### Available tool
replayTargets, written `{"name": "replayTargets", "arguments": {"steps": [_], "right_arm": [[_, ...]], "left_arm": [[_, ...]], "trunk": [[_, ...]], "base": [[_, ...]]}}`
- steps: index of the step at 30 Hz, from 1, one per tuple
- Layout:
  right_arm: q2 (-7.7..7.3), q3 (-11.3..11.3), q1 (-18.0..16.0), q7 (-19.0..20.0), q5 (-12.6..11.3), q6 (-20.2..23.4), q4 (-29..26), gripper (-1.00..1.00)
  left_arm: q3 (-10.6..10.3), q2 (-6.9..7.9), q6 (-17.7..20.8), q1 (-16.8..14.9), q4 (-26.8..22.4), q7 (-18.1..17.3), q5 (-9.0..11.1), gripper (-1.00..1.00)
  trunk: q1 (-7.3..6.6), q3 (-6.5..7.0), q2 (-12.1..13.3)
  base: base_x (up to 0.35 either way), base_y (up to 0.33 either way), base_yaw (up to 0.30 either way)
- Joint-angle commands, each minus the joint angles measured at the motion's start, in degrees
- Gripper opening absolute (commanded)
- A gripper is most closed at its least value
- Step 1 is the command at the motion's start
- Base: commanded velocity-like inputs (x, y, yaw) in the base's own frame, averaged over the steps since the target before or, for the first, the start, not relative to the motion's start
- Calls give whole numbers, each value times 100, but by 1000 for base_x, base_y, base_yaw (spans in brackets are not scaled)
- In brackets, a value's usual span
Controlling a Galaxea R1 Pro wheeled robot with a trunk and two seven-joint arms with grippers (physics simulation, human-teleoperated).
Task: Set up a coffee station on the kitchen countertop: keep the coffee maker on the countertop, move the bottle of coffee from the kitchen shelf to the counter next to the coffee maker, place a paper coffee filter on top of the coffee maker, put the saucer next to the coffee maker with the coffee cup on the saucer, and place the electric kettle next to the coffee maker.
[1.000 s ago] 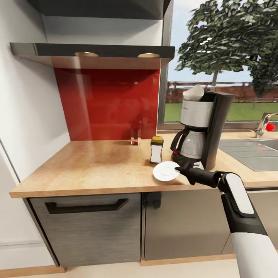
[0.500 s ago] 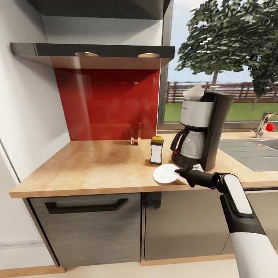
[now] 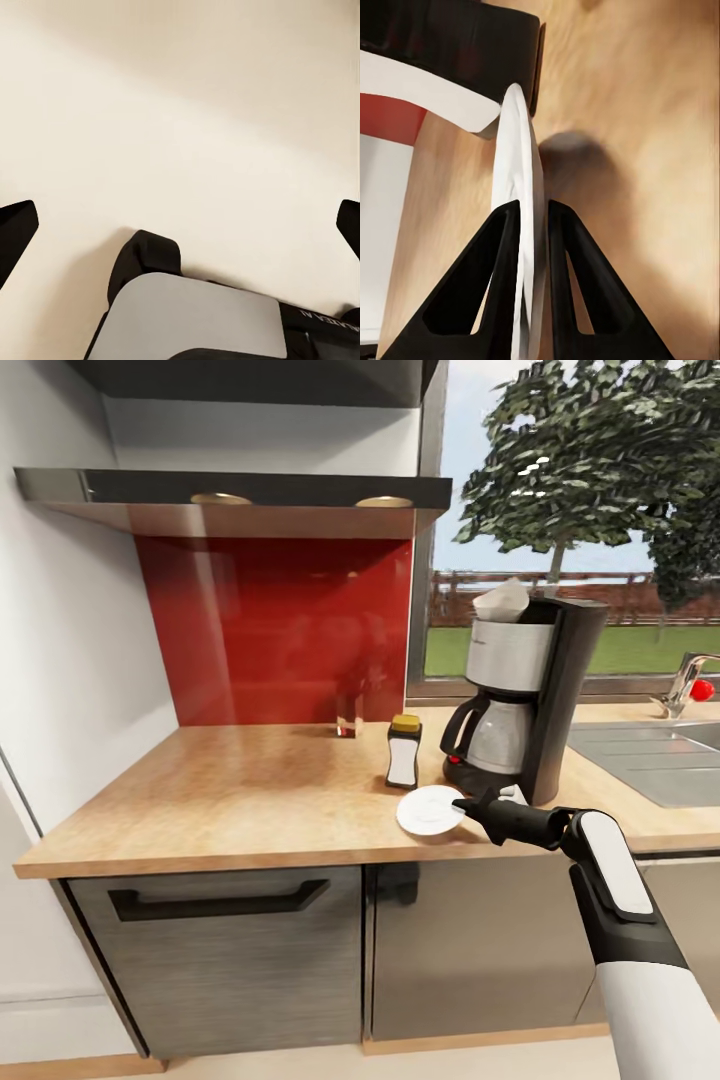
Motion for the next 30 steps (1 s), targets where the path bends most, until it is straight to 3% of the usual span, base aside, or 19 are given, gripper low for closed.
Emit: {"name": "replayTargets", "arguments": {"steps": [1, 30], "right_arm": [[0, -5, -5, -47, -75, 6, -3, -100], [0, -14, -5, -47, -73, 6, 16, -100]], "left_arm": [[-34, 3, 42, -2, -5, -15, 61, 100], [-35, 3, 44, -3, -5, -15, 61, 100]], "trunk": [[0, -6, -3], [0, -6, -3]], "base": [[39, -31, 0], [13, -7, 0]]}}
